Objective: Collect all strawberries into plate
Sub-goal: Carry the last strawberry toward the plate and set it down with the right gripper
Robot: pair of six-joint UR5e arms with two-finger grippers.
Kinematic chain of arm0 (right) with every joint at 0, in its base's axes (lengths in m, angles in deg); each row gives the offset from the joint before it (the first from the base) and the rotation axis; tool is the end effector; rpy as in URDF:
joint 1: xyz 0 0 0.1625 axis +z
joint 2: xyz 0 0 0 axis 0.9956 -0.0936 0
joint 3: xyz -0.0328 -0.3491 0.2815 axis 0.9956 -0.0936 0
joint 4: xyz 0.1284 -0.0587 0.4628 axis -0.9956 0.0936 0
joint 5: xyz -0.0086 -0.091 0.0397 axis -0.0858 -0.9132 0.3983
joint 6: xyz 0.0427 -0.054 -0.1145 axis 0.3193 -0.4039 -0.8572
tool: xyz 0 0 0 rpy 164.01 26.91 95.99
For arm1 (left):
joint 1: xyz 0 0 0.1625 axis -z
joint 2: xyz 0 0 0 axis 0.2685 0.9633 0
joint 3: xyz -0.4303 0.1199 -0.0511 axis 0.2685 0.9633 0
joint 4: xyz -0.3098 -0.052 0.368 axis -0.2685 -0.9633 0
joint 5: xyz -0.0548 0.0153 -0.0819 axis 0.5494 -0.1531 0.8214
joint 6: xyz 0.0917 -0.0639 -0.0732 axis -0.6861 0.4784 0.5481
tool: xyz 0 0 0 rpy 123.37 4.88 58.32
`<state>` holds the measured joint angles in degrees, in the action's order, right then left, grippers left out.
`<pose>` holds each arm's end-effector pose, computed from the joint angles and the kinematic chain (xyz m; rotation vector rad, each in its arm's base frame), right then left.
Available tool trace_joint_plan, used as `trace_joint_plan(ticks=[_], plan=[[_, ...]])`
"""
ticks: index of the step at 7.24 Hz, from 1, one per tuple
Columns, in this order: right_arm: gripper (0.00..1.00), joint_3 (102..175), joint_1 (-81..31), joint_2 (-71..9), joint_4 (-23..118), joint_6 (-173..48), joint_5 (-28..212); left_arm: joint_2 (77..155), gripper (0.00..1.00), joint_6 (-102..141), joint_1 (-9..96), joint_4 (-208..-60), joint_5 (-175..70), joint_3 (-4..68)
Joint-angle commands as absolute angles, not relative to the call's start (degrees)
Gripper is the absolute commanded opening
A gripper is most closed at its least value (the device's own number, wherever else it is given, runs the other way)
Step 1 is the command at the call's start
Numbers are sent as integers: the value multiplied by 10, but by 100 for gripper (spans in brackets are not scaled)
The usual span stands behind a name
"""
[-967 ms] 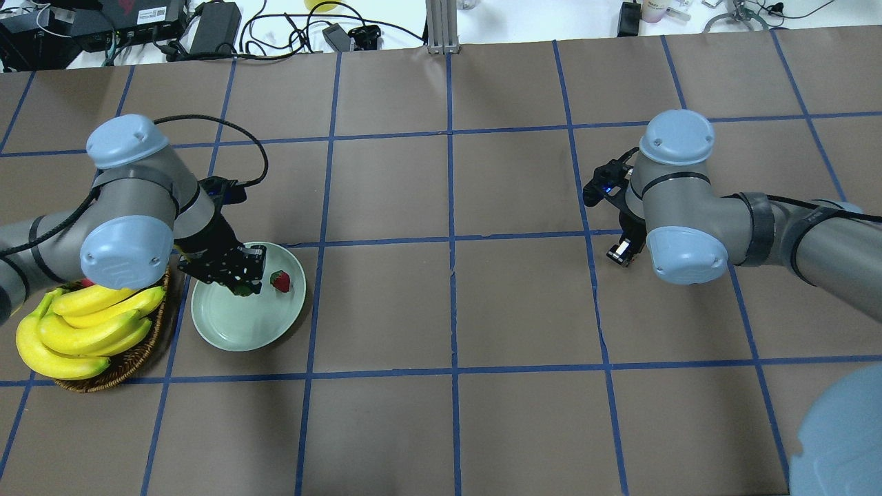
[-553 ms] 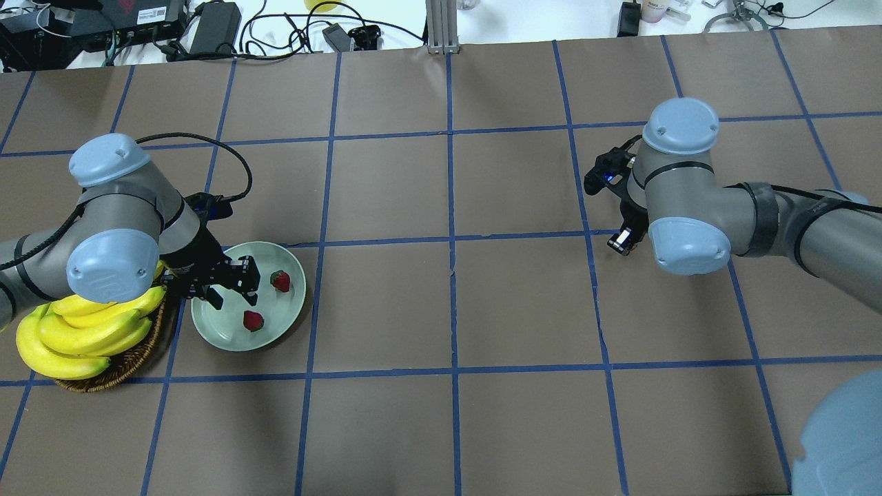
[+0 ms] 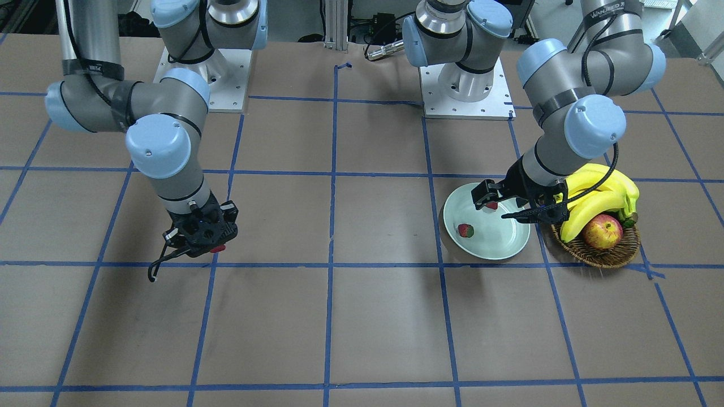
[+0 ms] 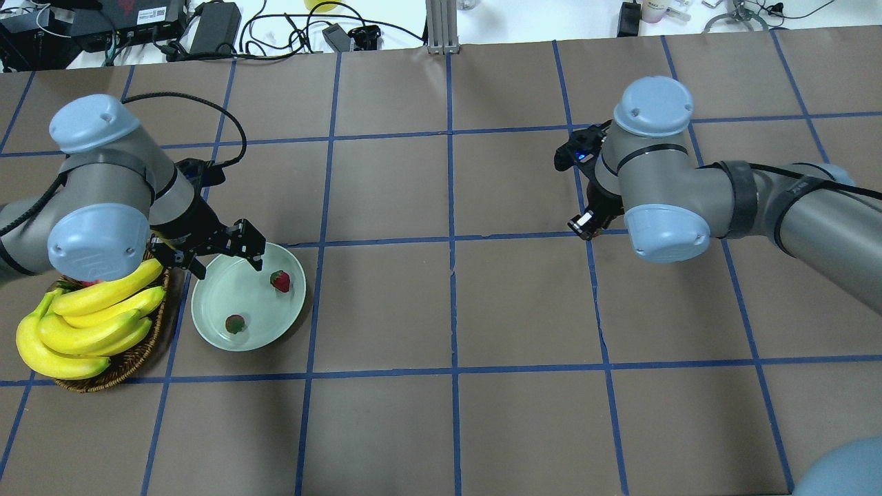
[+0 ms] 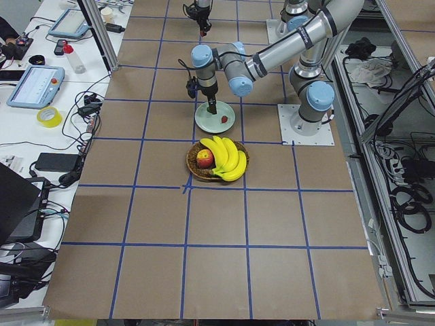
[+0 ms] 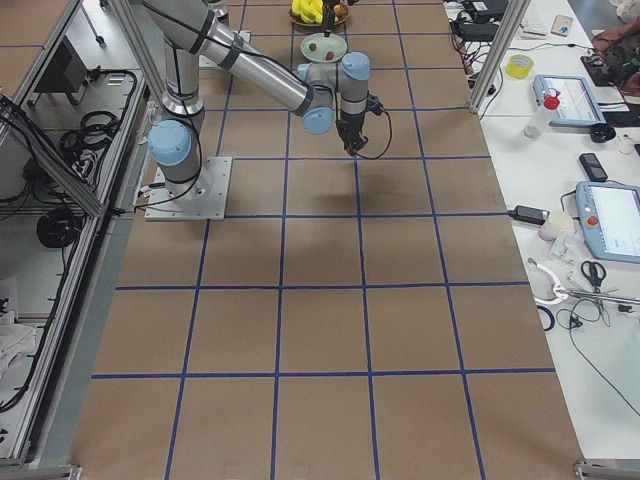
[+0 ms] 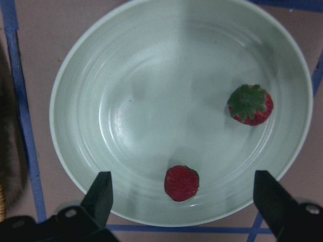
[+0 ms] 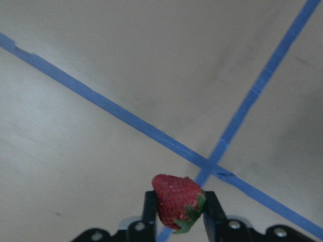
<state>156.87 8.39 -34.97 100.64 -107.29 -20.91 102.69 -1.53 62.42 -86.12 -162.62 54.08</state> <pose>0.1646 -0.5913 0.1805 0.8406 -3.0165 0.0585 -0.0220 -0.5525 0.2378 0.1490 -3.0873 -0.1986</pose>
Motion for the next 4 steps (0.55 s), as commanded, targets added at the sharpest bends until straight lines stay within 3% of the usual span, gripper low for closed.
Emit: trace_joint_plan(ticks=[1,4], plan=[[0,1508,168,-344,953,-893,-161,1014,100,33,678,-883,-1624,491],[0,1485,250,-307,977,-736,-91,1014,100,64,706,-883,-1623,491]])
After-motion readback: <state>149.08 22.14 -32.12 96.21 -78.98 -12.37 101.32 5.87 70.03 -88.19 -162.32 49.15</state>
